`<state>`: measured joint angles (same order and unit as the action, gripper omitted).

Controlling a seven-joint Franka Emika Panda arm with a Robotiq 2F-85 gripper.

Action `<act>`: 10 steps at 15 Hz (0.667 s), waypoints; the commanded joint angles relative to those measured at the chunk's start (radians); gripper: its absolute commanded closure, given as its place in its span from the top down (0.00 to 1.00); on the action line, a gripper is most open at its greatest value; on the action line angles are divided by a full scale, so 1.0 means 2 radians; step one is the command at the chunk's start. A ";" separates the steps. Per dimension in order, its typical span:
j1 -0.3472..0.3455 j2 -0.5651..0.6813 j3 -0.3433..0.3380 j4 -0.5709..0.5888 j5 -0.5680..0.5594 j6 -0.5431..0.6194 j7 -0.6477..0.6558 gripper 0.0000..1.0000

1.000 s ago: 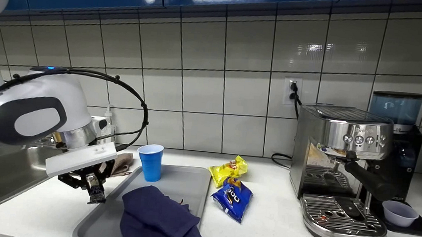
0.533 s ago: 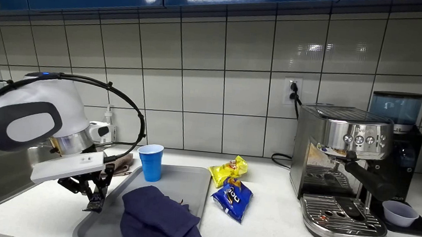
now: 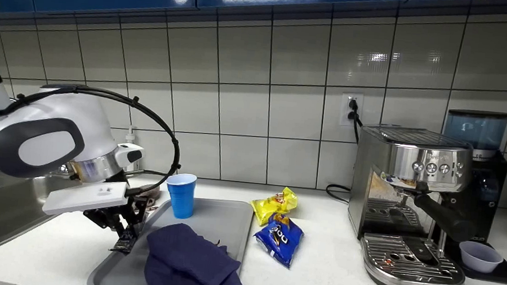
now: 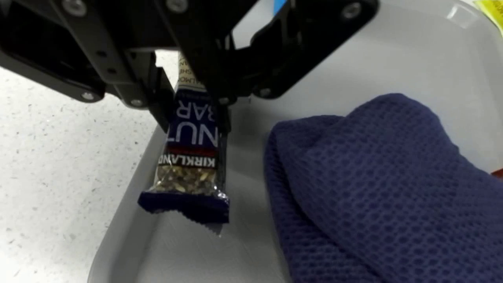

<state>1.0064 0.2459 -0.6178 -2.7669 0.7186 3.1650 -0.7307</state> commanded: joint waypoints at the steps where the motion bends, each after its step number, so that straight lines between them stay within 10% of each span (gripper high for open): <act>1: 0.045 0.009 -0.056 0.013 -0.004 -0.024 0.031 0.07; 10: 0.100 0.025 -0.108 0.045 -0.010 -0.065 0.064 0.07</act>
<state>1.1699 0.2769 -0.7991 -2.7113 0.7171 3.0747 -0.6360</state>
